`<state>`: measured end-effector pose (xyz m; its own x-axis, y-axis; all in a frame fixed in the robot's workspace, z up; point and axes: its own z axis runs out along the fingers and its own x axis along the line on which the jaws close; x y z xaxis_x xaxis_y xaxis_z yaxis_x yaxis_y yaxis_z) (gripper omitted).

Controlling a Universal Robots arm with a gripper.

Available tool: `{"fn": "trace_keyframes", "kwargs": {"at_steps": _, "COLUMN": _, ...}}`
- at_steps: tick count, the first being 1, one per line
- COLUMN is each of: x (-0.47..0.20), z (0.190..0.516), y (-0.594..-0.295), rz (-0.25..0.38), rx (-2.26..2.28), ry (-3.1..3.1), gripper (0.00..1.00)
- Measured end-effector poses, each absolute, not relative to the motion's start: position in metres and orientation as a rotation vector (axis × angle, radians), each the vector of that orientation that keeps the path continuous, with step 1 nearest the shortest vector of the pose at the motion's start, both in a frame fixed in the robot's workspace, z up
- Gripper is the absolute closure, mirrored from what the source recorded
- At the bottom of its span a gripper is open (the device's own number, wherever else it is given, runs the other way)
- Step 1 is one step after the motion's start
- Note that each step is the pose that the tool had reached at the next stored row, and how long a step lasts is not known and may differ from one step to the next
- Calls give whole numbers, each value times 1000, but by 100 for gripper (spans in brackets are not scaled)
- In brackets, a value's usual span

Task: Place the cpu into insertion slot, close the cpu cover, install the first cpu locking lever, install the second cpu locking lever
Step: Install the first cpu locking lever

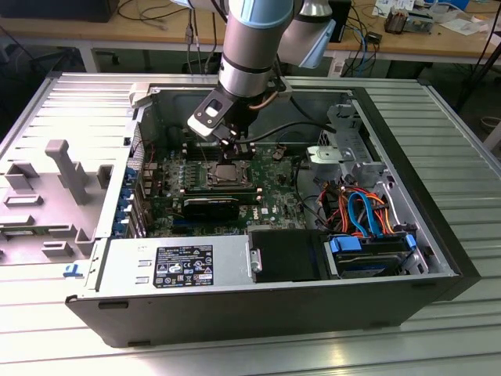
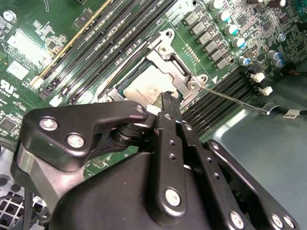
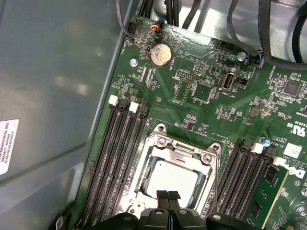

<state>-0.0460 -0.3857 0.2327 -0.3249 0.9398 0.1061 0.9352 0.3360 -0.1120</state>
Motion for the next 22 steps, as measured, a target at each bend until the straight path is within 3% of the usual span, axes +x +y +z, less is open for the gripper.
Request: {"fn": "trace_keyframes", "kwargs": {"at_steps": 22, "x": -46, "z": 233, "y": -386, "rz": 50, "rx": -1676, "ry": -2476, "gripper": 89}}
